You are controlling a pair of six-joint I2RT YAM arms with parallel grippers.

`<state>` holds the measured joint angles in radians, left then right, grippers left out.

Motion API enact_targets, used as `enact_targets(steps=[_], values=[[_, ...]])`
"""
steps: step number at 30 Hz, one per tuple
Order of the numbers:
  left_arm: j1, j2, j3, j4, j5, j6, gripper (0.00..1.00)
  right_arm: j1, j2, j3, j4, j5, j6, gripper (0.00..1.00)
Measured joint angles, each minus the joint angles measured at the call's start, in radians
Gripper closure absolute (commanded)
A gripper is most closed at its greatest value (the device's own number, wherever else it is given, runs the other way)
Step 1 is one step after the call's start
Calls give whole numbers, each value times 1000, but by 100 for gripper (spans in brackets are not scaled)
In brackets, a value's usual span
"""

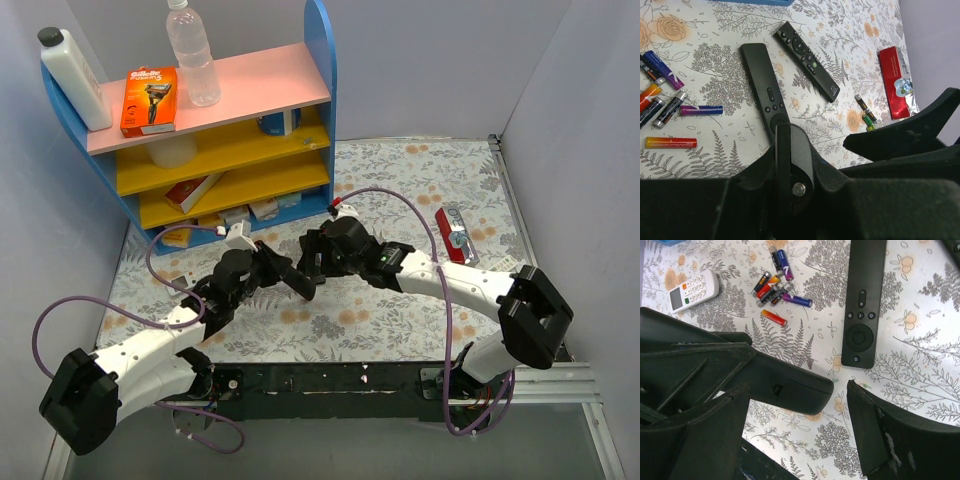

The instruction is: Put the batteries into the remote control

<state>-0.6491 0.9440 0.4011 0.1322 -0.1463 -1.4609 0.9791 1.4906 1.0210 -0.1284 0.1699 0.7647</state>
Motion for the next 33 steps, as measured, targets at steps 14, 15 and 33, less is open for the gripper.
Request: enact_targets(steps=[14, 15, 33], values=[[-66, 25, -21, 40, -94, 22, 100, 0, 61, -71, 22, -27, 79, 25], [-69, 29, -21, 41, -101, 25, 100, 0, 66, -71, 23, -27, 82, 25], [-118, 75, -27, 56, -165, 43, 100, 0, 71, -116, 109, -68, 105, 28]])
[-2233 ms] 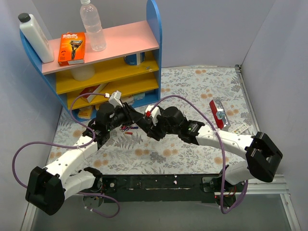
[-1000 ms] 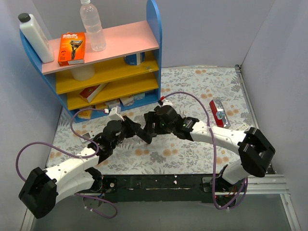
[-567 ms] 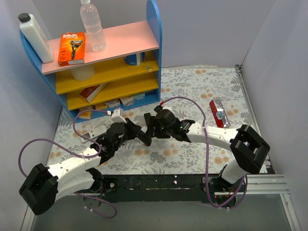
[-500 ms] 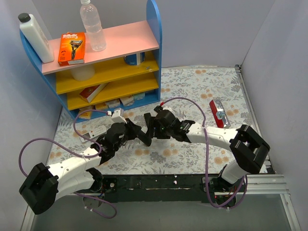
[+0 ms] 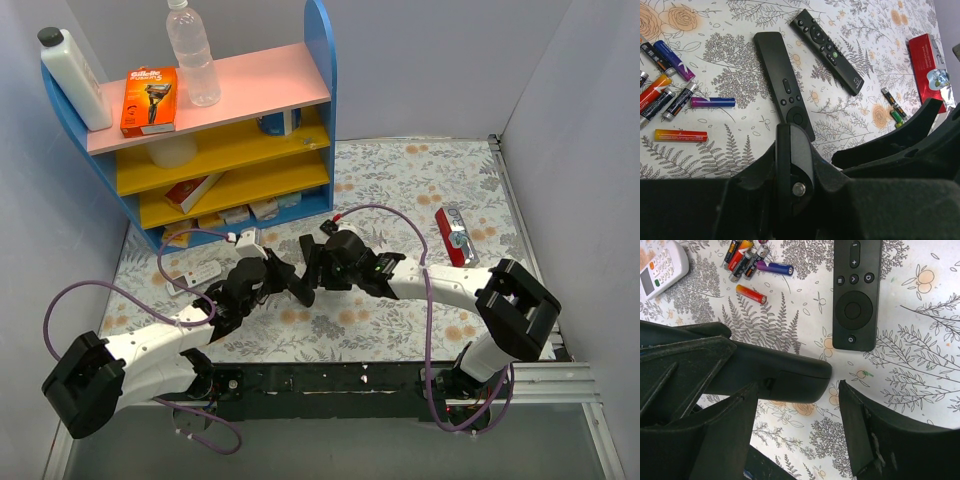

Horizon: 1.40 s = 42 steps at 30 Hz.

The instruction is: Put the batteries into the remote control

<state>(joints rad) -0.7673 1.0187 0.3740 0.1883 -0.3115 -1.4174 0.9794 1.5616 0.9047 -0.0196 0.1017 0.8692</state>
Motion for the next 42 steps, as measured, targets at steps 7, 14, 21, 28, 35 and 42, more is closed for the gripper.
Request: enact_targets(steps=[7, 14, 21, 28, 35, 42], values=[[-11, 7, 0, 0, -16, -1, 100, 0, 0, -19, 18, 0, 16, 34], [-17, 8, 0, 0, -24, -3, 100, 0, 17, -34, 26, 0, 25, 36], [-22, 8, 0, 0, -37, -4, 100, 0, 18, -36, 43, 0, 29, 36], [-23, 10, 0, 0, -43, -8, 100, 0, 11, -36, 53, 3, 32, 37], [-25, 19, 0, 8, -45, -18, 100, 0, 9, -45, 72, 0, 44, 39], [-27, 21, 1, 8, -49, -23, 100, 0, 17, -52, 76, -7, 48, 44]])
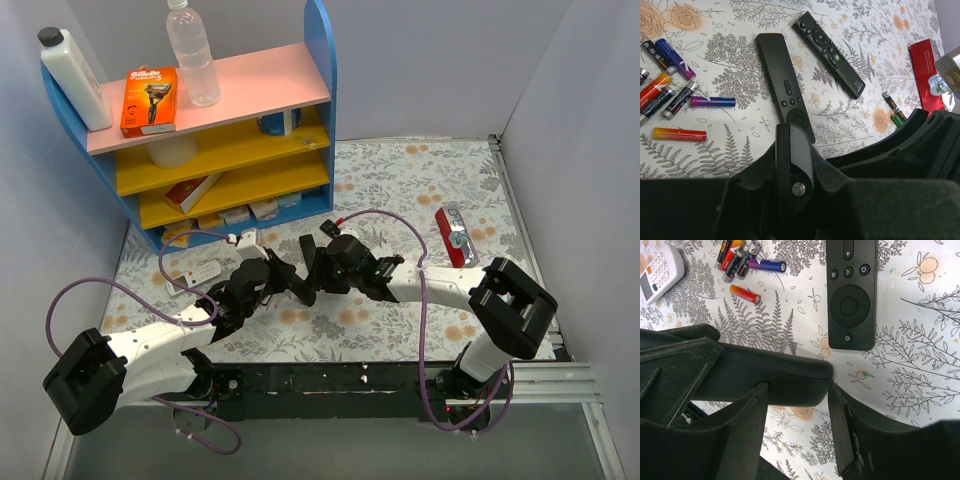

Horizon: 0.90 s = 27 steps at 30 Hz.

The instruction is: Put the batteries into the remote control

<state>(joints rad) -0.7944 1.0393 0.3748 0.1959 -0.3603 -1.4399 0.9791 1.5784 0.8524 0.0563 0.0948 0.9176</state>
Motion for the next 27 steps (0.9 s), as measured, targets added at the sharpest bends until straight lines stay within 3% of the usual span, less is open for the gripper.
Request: enact_targets(steps=[27], values=[[-2, 2, 8, -19, -22, -15, 100, -1, -61, -30, 45, 35, 4, 44]])
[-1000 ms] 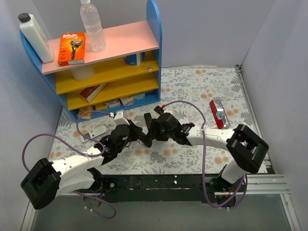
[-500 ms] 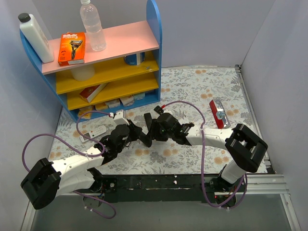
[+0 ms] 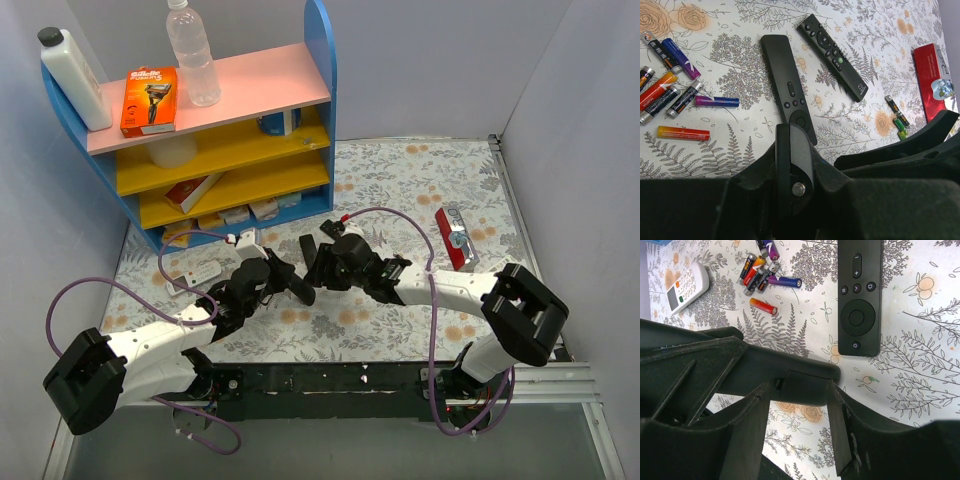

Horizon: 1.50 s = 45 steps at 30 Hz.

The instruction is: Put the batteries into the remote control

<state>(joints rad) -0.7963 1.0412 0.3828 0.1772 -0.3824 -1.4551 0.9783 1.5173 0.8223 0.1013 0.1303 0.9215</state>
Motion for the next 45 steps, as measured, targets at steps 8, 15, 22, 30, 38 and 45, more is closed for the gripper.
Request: enact_targets(steps=[8, 15, 22, 30, 38, 45], values=[[0, 1, 4, -5, -2, -1, 100, 0, 24, -2, 32, -11, 0, 44], [0, 1, 5, -8, -2, -1, 100, 0, 48, -2, 39, -28, 0, 45], [0, 2, 6, -9, -2, -4, 100, 0, 67, -2, 54, -36, 0, 46], [0, 3, 7, -13, -5, -8, 100, -2, 75, 2, 59, -41, -5, 46], [2, 5, 10, -16, -34, -7, 100, -1, 117, 100, -47, -34, -36, 47], [2, 9, 16, -17, -61, 3, 100, 18, 172, 240, -222, 6, -102, 50]])
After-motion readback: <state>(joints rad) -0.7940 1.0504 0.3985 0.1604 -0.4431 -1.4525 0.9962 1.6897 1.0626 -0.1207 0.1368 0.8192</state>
